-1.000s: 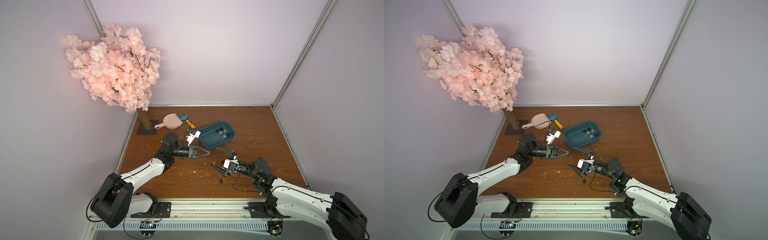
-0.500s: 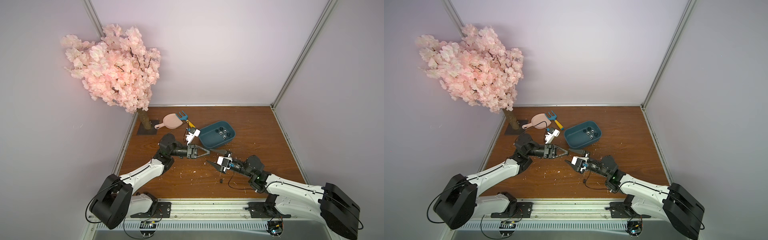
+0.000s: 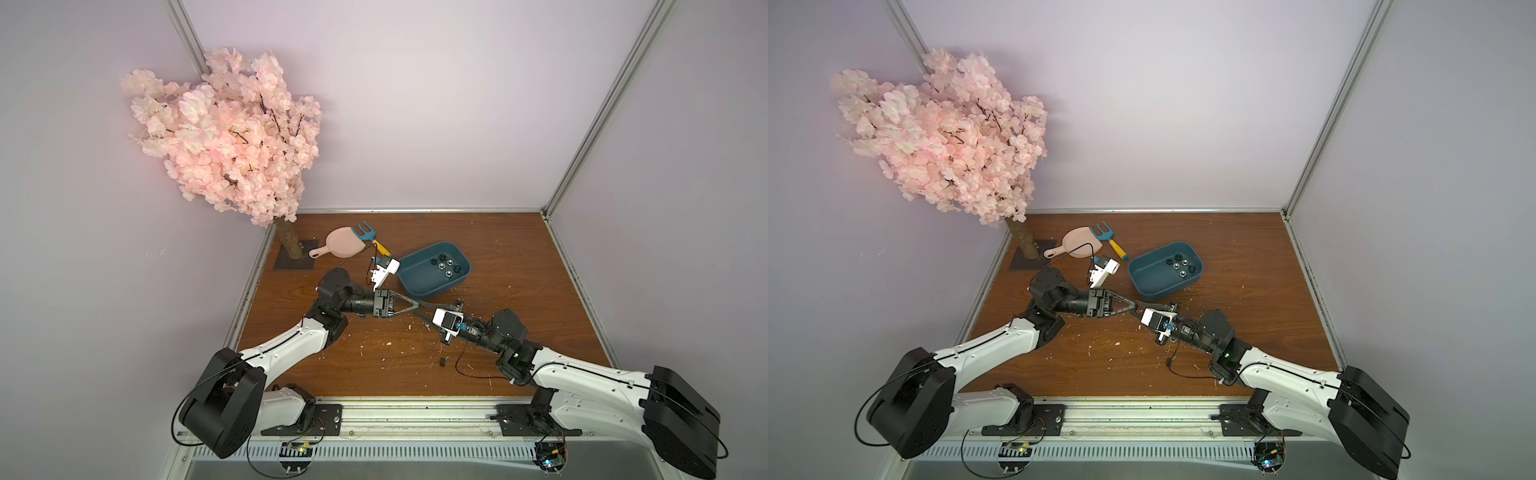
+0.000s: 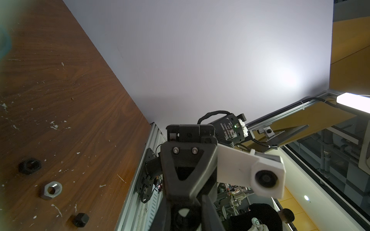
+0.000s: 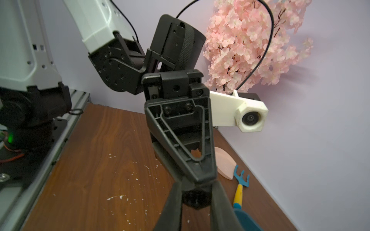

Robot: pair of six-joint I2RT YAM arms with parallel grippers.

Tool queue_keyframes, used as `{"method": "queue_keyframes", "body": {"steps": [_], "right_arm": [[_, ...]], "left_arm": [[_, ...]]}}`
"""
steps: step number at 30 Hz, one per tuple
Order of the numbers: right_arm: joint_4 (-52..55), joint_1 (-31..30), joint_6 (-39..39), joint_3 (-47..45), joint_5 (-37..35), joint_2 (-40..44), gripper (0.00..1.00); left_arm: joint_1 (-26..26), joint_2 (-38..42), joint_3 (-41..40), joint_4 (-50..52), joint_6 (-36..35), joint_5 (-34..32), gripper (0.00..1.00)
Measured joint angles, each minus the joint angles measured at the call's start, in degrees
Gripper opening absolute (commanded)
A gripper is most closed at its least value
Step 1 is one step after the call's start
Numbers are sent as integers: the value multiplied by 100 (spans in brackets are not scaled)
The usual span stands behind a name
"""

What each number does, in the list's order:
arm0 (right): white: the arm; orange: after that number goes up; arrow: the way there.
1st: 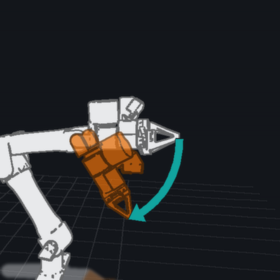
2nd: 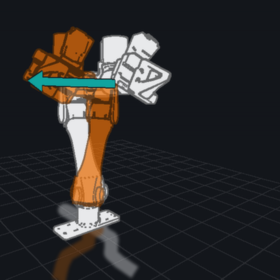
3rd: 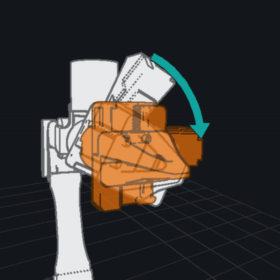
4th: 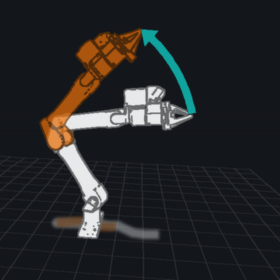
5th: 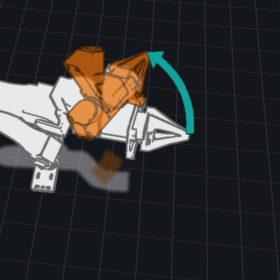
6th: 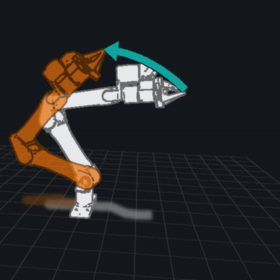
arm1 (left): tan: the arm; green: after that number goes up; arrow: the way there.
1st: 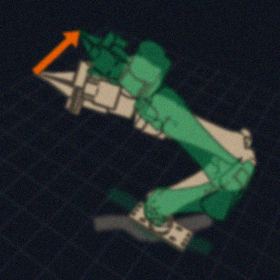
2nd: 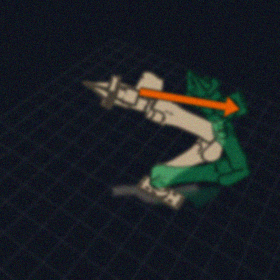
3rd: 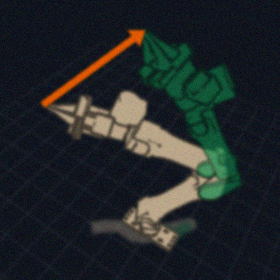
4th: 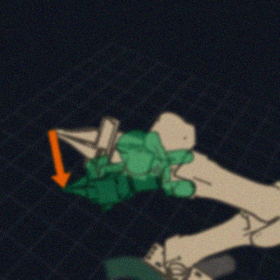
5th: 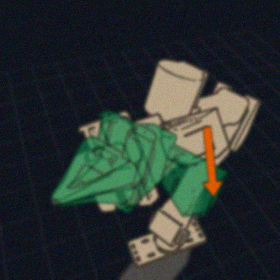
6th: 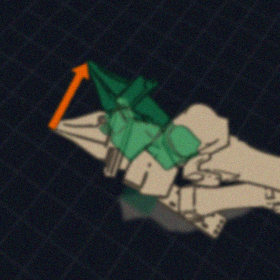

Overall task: Put the nuts on the desktop into the storage box
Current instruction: Pick up the nut from the center of the board, then place the nut in the storage box.

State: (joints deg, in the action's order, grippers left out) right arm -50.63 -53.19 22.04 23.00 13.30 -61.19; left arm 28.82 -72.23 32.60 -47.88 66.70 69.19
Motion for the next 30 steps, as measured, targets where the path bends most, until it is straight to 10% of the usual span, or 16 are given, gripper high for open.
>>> {"method": "queue_keyframes", "body": {"steps": [3,8,12,30], "right_arm": [[83,-2,-13,37,-66,2,10],[431,-11,-216,181,-260,22,6],[1145,4,-669,601,-599,31,3],[4531,1801,-2787,3029,-597,-1917,5]], "left_arm": [[-9,-7,0,0,17,-2,14],[-11,-48,-11,-15,11,-4,73],[-37,-48,-31,-15,-70,-24,99],[-190,647,1233,5753,-4339,-3679,99]]}}
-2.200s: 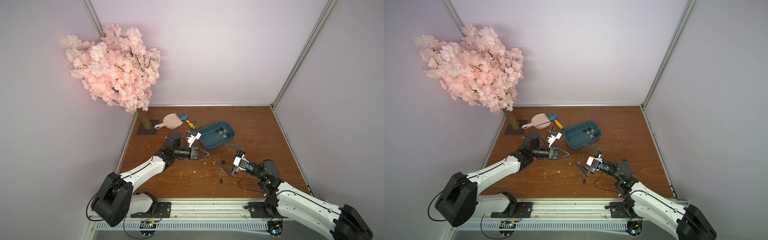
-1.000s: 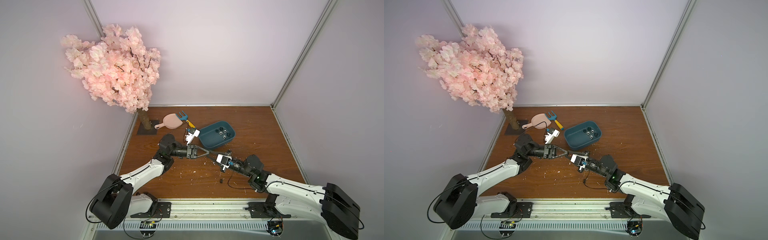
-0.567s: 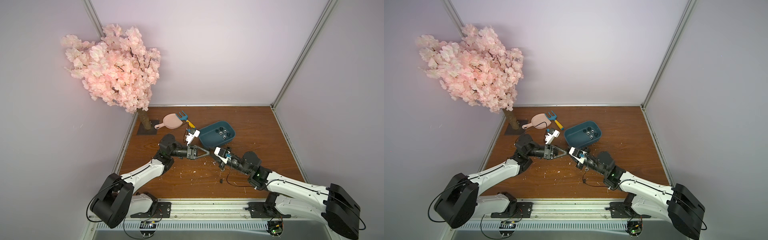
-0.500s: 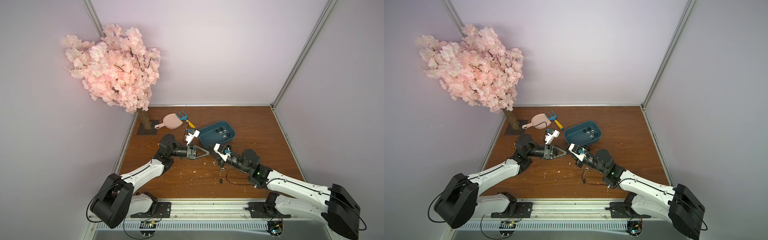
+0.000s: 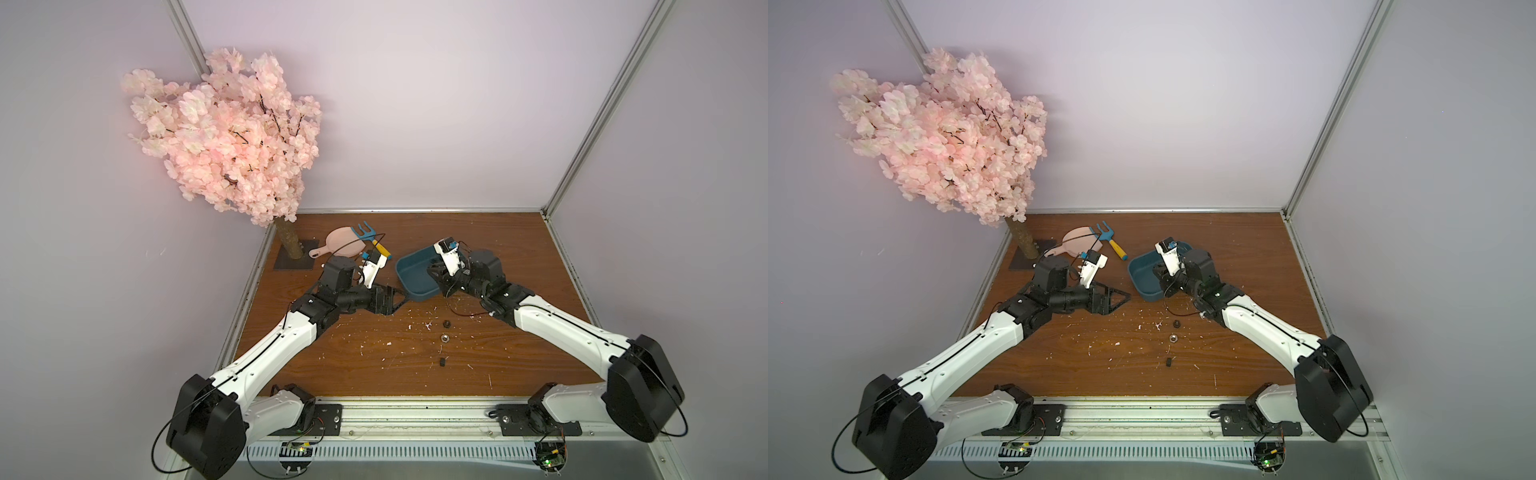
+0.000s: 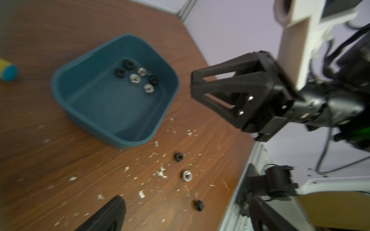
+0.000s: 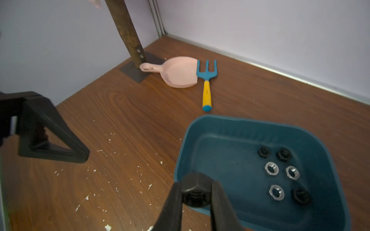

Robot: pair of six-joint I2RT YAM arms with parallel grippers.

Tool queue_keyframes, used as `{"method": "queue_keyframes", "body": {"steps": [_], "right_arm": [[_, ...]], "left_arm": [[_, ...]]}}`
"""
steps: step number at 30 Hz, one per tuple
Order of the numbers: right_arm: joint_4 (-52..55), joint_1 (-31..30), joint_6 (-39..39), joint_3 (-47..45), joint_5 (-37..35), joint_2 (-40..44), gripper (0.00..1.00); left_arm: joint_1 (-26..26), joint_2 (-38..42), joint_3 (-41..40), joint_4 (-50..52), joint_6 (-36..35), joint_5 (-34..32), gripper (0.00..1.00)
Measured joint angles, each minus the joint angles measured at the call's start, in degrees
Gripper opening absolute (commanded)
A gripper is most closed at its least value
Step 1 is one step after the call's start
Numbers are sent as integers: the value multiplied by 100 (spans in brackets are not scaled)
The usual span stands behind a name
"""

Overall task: Put the nuts on the desktop into the storage box
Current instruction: Place the nut in the storage box.

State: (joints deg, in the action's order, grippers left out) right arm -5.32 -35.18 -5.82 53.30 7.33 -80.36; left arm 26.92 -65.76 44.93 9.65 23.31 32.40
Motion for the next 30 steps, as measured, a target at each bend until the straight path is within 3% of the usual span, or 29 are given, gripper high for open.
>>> {"method": "queue_keyframes", "body": {"steps": [5,12,22,30], "right_arm": [[662,120,-107,756,-177,-911,5],[997,142,-37,1502,-573,-1923,6],[1591,153,39,2632,-1169,-3285,6],[1873,214,-68,3014,-1456,-3762,6]], "left_arm": [[0,-142,0,660,-389,-1161,99],[0,-326,-9,1023,-511,-2063,99],[0,-323,-63,1115,-509,-2457,99],[0,-319,-68,1115,-507,-2476,99]]}}
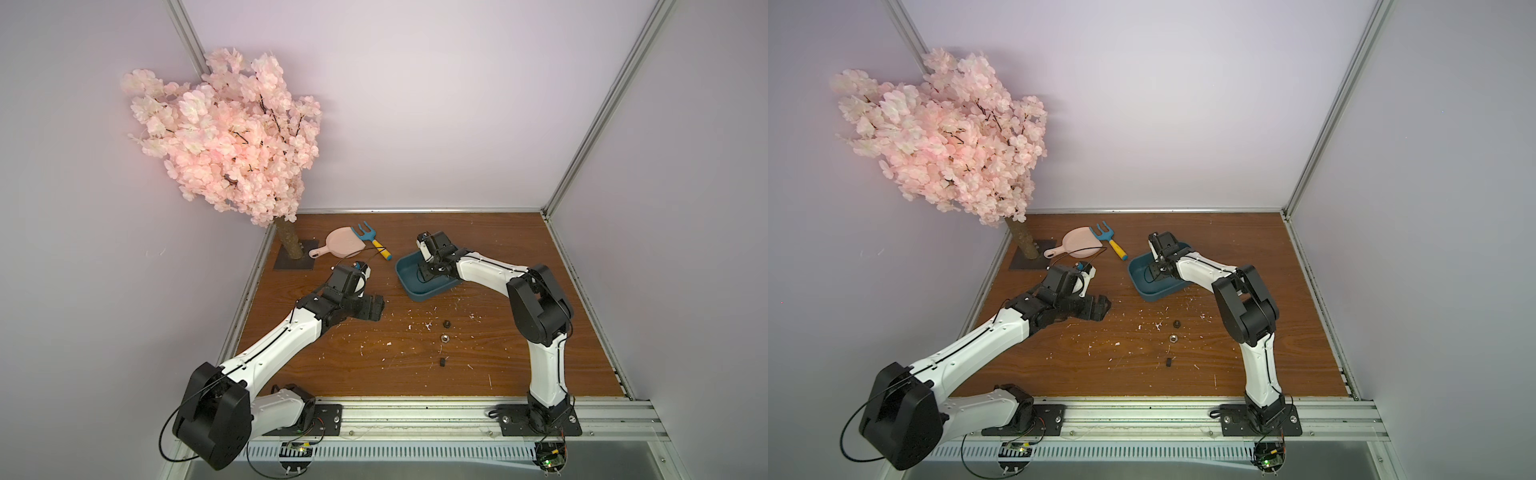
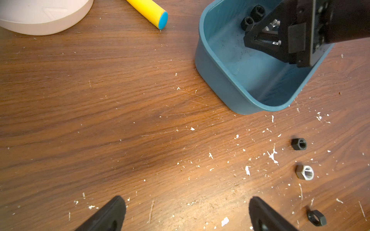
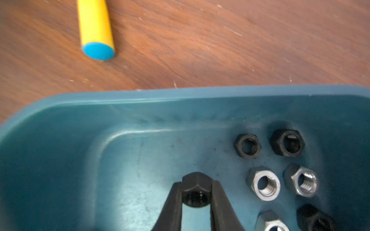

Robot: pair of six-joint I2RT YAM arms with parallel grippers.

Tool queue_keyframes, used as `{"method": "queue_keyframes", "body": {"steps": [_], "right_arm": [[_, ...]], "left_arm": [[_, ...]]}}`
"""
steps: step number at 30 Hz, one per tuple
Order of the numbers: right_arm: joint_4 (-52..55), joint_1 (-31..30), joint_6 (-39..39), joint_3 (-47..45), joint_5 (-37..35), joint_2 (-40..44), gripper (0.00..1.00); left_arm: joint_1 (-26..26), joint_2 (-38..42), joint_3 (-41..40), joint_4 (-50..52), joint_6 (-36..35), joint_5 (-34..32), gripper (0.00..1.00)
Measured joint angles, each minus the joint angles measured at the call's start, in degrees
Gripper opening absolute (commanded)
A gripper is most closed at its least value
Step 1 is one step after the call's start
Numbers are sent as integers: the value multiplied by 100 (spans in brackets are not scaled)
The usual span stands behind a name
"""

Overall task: Put the nuts on the desktop into the storage box
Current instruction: Place the nut in the storage box.

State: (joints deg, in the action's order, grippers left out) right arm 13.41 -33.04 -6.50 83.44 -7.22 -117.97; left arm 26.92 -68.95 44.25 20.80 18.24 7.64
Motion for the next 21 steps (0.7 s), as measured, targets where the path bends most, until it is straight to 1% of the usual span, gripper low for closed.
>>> {"method": "queue_keyframes", "body": {"steps": [8,14,21], "right_arm": [[114,52,-57,177,-52,-273,9],[109,55,-59,361,-142,-474,17],[94,61,-44,398,-157,-490,22]], "left_arm": [[0,0,0,0,0,0,99],[0,0,-2,2,0,-9,99],[0,0,-2,2,0,-22,99]]}}
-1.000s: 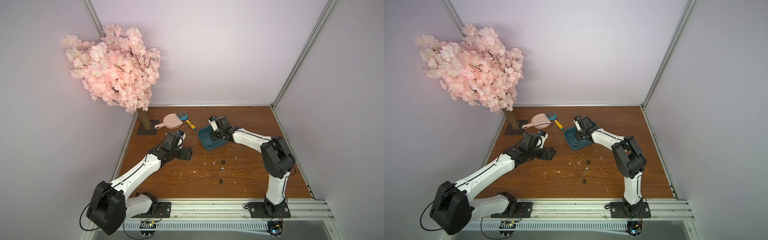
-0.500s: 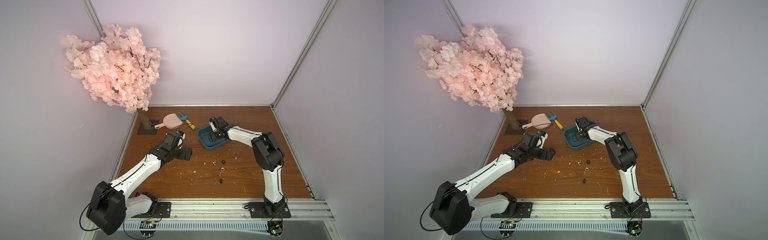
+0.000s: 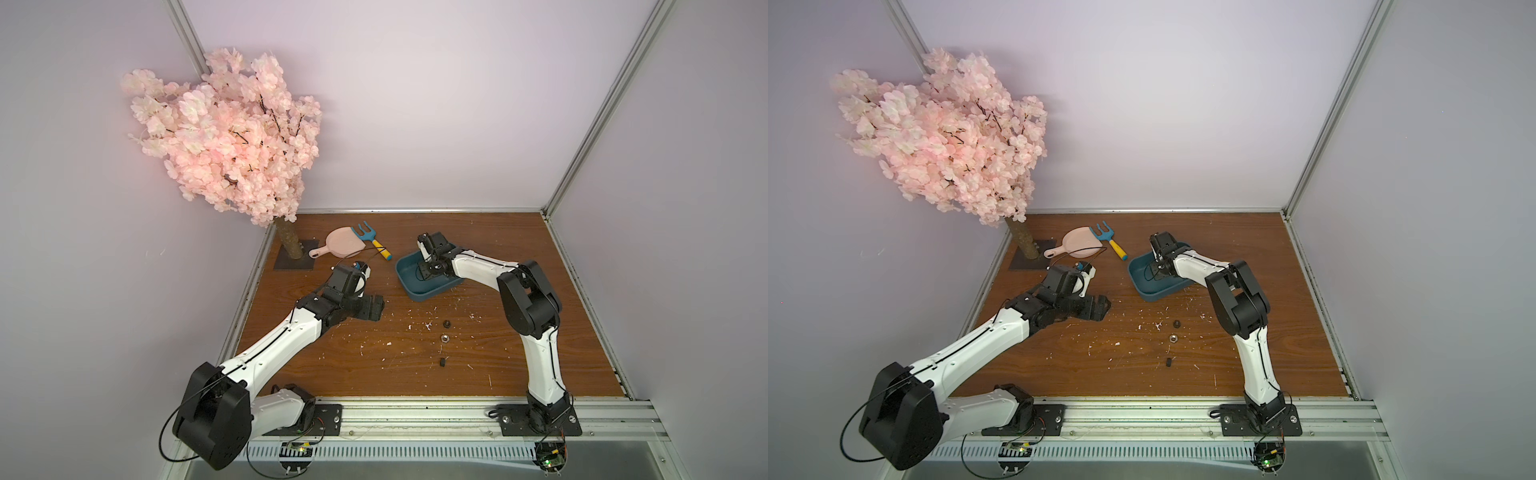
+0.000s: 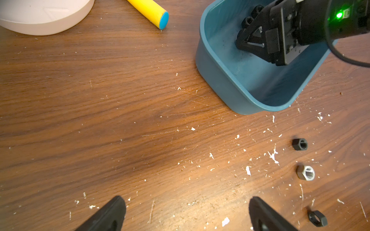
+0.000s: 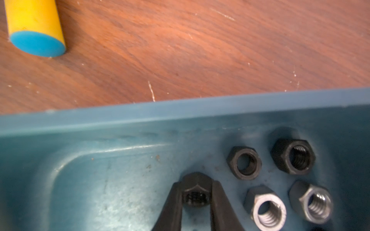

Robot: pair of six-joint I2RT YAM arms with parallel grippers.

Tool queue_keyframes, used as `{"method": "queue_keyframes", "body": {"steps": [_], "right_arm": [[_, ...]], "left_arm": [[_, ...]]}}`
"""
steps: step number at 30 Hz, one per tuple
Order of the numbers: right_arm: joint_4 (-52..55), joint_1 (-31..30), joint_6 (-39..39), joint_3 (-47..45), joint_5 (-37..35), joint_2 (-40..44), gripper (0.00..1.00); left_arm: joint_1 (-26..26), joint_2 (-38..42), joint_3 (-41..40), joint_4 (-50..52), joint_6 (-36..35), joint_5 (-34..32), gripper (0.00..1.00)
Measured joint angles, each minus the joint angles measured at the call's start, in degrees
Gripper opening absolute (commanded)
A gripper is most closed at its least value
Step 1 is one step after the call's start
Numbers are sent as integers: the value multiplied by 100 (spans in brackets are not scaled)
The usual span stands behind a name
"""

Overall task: Put the nuts on the desktop into the storage box
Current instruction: Place the nut in the storage box.

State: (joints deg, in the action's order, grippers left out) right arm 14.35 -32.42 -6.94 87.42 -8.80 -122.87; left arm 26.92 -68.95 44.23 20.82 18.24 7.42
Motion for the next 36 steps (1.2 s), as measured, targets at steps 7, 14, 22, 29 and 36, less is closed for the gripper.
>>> {"method": "queue_keyframes", "body": {"steps": [7,14,22,29,36], "right_arm": [[-96,13,39,-2,-15,0,35],[-269,20,50,-125,7,46,40],[-326,20,48,-505,35,695,40],[-516,20,50,-1279,210,1950,40],[-334,7,85,-2275,898,3176,46]], "left_arm": [[0,0,-24,0,0,2,99],[0,0,-26,0,0,2,99],[0,0,-26,0,0,13,99],[0,96,-90,-114,-7,317,99],[2,625,-350,-601,-15,1088,99]]}}
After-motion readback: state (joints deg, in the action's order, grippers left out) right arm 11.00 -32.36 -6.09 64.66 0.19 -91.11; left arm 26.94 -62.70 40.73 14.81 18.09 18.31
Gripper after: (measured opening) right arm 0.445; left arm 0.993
